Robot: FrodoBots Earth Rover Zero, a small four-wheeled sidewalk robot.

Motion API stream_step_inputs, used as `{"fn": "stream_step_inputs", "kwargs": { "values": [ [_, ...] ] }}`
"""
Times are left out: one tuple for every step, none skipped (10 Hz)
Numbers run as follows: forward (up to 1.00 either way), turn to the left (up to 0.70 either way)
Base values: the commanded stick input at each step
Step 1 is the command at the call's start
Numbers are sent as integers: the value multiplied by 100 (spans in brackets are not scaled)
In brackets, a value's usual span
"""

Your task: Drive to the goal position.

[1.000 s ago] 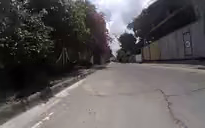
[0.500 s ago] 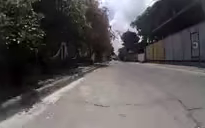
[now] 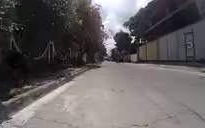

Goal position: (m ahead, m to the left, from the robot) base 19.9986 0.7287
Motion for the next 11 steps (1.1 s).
{"fn": "stream_step_inputs", "kwargs": {
  "values": [
    [100,0],
    [100,0],
    [100,0],
    [100,0],
    [100,0],
    [100,0],
    [100,0],
    [100,0],
    [100,0],
    [100,0],
    [100,0]
  ]
}}
